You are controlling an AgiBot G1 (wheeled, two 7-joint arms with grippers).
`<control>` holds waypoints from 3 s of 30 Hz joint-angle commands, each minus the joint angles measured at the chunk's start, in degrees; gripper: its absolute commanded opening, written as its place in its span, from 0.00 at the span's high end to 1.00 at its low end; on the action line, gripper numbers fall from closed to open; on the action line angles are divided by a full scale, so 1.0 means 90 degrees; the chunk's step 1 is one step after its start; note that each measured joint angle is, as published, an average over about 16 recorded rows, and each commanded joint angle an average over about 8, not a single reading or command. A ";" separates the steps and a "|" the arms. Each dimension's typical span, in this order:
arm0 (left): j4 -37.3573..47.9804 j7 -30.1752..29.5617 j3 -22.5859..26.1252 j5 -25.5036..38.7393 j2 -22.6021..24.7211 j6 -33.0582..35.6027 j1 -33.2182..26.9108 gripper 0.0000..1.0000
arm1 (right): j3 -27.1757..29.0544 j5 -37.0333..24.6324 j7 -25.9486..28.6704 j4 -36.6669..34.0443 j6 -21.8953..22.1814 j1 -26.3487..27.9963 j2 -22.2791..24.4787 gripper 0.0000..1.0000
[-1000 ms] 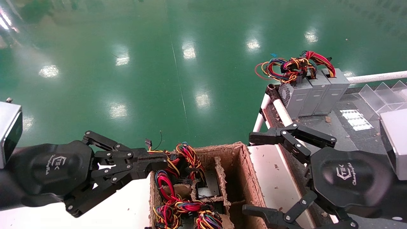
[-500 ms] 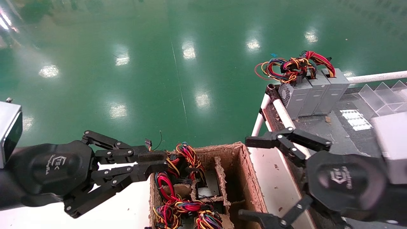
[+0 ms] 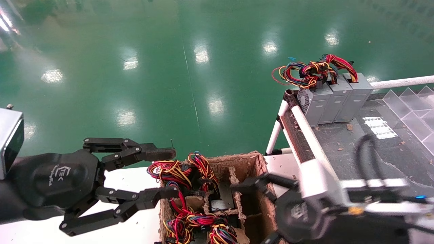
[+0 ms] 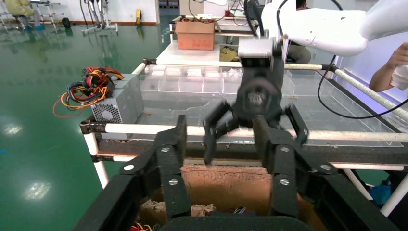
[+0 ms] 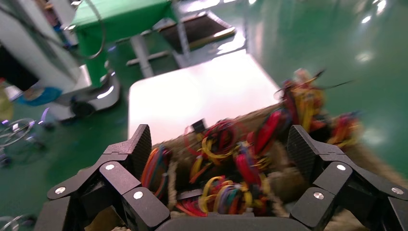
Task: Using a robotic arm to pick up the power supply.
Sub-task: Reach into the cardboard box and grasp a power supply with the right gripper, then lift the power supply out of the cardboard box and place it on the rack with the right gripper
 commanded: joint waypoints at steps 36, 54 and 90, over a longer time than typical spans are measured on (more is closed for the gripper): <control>0.0000 0.0001 0.0002 -0.0001 -0.0001 -0.0001 -0.0001 0.00 | -0.1381 -0.1606 0.0292 0.0049 0.0101 -0.0232 -0.1422 1.00; 0.0000 0.0002 0.0003 -0.0002 -0.0001 -0.0001 -0.0001 0.00 | -0.1457 -0.1843 0.0363 0.0082 0.0379 -0.0314 -0.1569 1.00; 0.0000 0.0003 0.0005 -0.0003 -0.0002 -0.0002 -0.0001 0.00 | 0.0178 0.0860 -0.0047 0.0012 0.0067 -0.0475 -0.0363 1.00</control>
